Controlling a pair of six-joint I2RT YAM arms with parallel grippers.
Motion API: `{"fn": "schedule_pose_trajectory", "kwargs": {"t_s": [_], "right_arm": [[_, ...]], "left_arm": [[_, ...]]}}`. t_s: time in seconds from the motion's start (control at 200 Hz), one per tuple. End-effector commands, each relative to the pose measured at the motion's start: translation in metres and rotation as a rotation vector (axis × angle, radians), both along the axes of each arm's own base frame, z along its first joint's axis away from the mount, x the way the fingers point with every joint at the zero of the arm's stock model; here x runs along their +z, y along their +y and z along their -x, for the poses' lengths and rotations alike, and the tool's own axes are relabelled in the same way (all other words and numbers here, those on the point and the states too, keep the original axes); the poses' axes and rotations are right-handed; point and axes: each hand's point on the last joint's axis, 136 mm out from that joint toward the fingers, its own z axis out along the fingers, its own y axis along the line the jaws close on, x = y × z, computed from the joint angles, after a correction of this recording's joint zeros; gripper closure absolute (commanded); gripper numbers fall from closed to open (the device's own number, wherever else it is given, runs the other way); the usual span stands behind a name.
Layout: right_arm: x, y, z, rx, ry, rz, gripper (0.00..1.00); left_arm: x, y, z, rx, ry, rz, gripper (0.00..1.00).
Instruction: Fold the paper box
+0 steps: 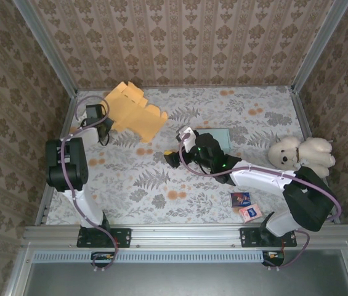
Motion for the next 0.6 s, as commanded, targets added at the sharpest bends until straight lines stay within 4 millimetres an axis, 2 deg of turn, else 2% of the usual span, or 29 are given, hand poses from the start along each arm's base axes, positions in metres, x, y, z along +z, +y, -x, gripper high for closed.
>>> {"fn": "schedule_pose_trajectory", "kwargs": {"t_s": [0.0,0.035,0.045,0.06,0.15,0.26,0.33,0.43,0.485,0.595], "right_arm": [[0.042,0.003,0.007,0.024,-0.074,-0.060,0.00],[0.042,0.002,0.008,0.019,-0.072,-0.058,0.00],[0.052,-0.001,0.010,0.017,-0.087,-0.075,0.00],[0.058,-0.002,0.011,0.014,-0.094,-0.083,0.00],[0.077,-0.013,0.016,-0.014,-0.115,-0.111,0.00],[0.103,-0.030,0.026,-0.053,-0.139,-0.168,0.00],[0.120,-0.040,0.034,-0.065,-0.147,-0.207,0.00],[0.135,-0.048,0.044,-0.054,-0.159,-0.226,0.00],[0.138,-0.050,0.048,-0.042,-0.172,-0.220,0.00],[0.135,-0.049,0.053,-0.008,-0.168,-0.196,0.00]], "left_arm": [[0.042,0.001,0.002,-0.027,-0.118,-0.020,1.00],[0.054,-0.002,0.006,-0.045,-0.145,-0.041,1.00],[0.060,-0.003,0.007,-0.052,-0.157,-0.048,1.00],[0.067,-0.004,0.009,-0.060,-0.171,-0.062,1.00],[0.111,-0.019,0.028,-0.125,-0.259,-0.166,1.00],[0.165,-0.056,0.064,-0.237,-0.403,-0.311,1.00],[0.197,-0.083,0.094,-0.322,-0.503,-0.392,1.00],[0.224,-0.115,0.138,-0.444,-0.623,-0.405,1.00],[0.229,-0.128,0.160,-0.520,-0.667,-0.380,1.00],[0.244,-0.141,0.200,-0.632,-0.741,-0.320,1.00]]}}
